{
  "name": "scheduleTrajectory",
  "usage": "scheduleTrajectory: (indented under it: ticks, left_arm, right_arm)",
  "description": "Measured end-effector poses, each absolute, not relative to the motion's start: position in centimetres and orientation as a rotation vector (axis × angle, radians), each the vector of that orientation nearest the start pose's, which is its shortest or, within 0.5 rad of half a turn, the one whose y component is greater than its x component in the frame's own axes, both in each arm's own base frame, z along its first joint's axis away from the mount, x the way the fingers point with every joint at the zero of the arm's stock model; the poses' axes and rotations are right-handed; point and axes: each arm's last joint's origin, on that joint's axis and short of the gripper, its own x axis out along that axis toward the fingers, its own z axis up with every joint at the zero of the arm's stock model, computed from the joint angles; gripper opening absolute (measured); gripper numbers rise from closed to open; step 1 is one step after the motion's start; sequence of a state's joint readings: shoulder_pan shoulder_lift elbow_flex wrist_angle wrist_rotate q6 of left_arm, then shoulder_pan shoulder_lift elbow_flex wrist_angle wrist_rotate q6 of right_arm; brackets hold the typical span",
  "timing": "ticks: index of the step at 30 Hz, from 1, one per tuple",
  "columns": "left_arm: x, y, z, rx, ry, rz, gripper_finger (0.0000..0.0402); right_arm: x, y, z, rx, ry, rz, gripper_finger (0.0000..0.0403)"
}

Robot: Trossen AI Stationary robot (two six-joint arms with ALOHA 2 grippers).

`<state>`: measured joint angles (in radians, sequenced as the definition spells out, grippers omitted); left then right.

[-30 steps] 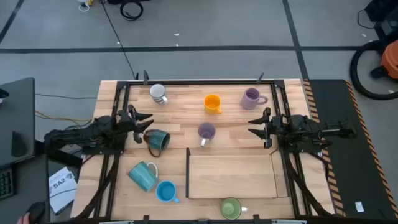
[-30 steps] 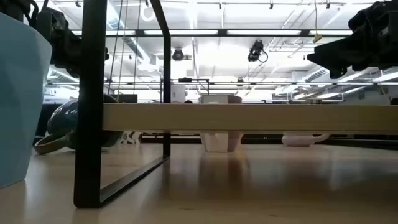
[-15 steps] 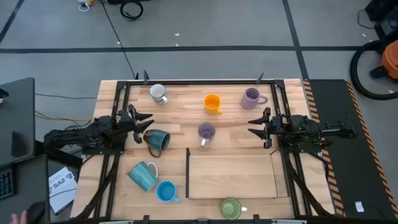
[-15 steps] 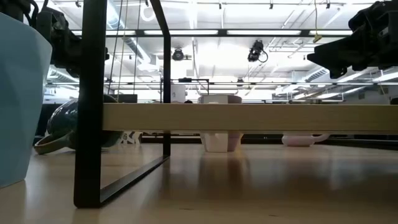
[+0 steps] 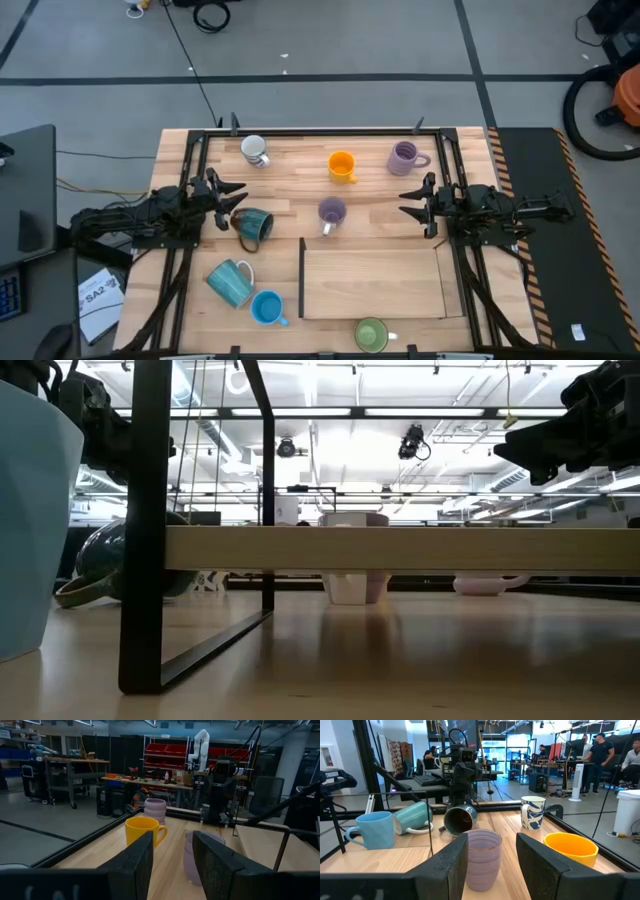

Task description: Place coffee mugs

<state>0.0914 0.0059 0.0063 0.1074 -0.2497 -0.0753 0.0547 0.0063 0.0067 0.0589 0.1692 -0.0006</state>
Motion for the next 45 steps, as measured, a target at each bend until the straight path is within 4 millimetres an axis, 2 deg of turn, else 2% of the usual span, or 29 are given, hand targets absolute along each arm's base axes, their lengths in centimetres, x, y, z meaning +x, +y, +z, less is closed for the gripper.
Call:
scheduleTrajectory:
  ticks: [38, 45]
  left_arm:
    - [9.52, 1.59, 17.55, -0.086, -0.121, 0.336, 0.0144]
    - [9.38, 1.91, 17.59, -0.300, -0.178, 0.439, 0.0154]
  right_arm:
    - [9.73, 0.08, 17.09, 0.056, -0.061, -0.100, 0.0172]
    - [9.73, 0.08, 17.09, 0.056, -0.061, -0.099, 0.0172]
